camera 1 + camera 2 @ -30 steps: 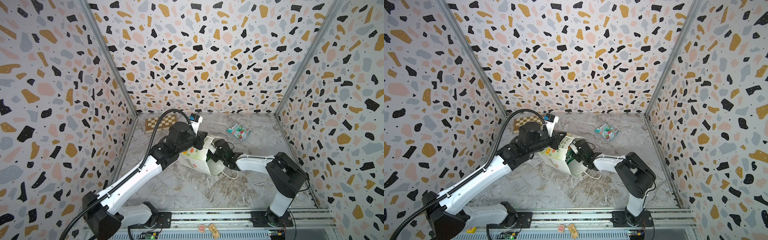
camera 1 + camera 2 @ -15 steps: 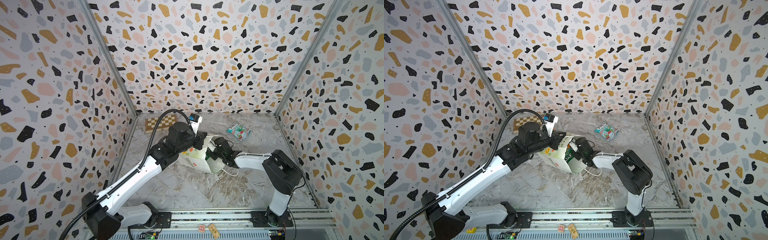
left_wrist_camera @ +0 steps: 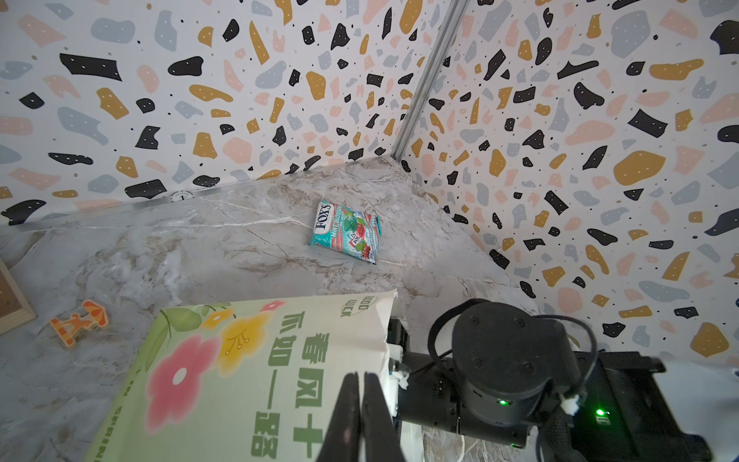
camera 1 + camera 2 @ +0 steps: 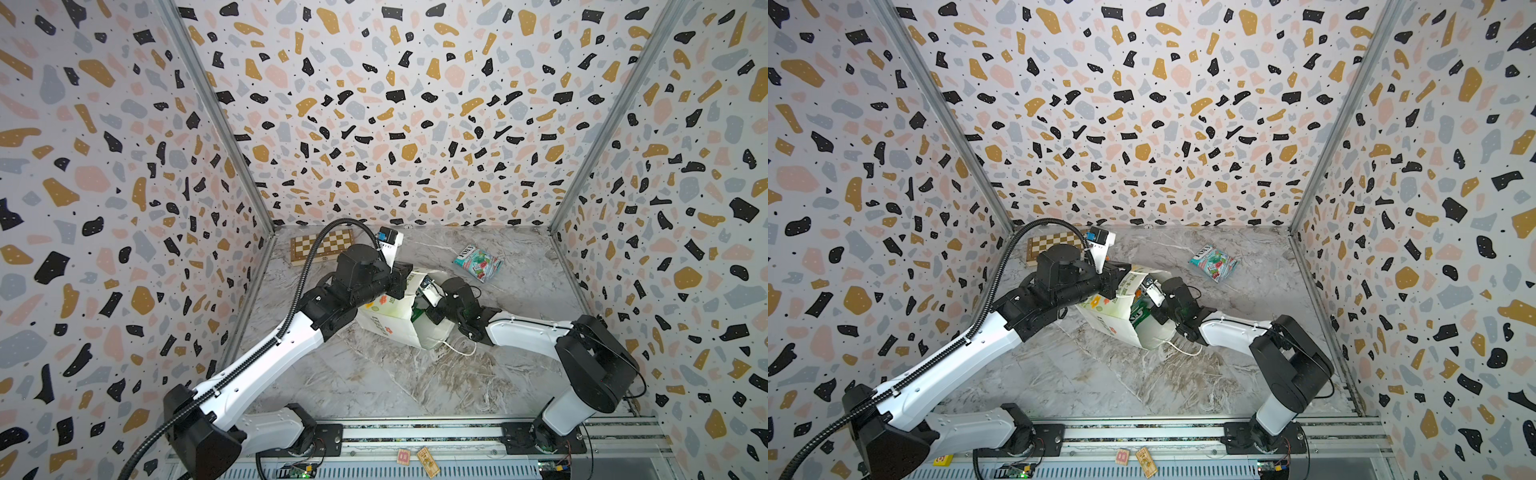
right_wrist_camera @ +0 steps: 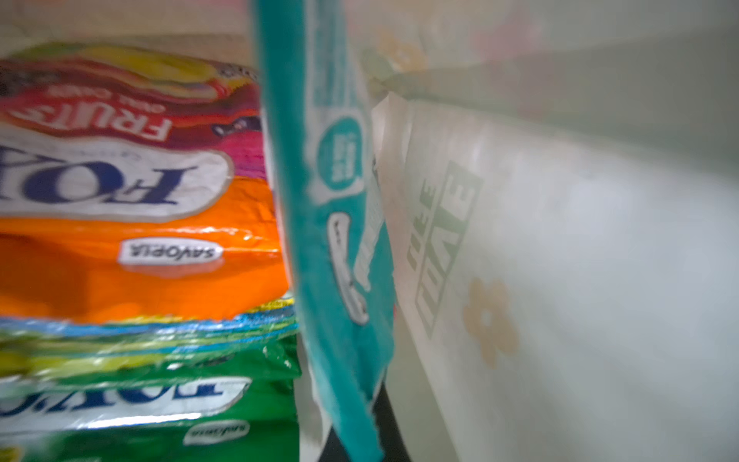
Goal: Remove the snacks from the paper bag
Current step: 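Pull the teal packet out of the bag with the right gripper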
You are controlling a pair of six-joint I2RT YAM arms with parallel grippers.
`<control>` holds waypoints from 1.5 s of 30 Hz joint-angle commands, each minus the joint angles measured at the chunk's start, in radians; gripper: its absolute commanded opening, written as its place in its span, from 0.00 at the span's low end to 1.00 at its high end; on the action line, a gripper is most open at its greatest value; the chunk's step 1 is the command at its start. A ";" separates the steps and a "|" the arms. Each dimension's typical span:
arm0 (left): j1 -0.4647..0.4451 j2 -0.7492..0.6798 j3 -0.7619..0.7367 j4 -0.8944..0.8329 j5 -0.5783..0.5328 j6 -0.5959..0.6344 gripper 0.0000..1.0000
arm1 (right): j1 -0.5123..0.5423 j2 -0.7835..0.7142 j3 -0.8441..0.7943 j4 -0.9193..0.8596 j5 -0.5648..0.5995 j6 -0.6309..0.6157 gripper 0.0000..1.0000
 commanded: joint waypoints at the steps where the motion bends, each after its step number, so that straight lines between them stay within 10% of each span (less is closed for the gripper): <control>1: -0.003 -0.025 -0.012 0.033 -0.027 0.001 0.00 | -0.003 -0.079 -0.012 0.005 -0.032 0.036 0.00; 45: -0.004 -0.010 -0.021 0.068 -0.071 -0.038 0.00 | -0.002 -0.656 -0.107 -0.383 0.031 0.157 0.00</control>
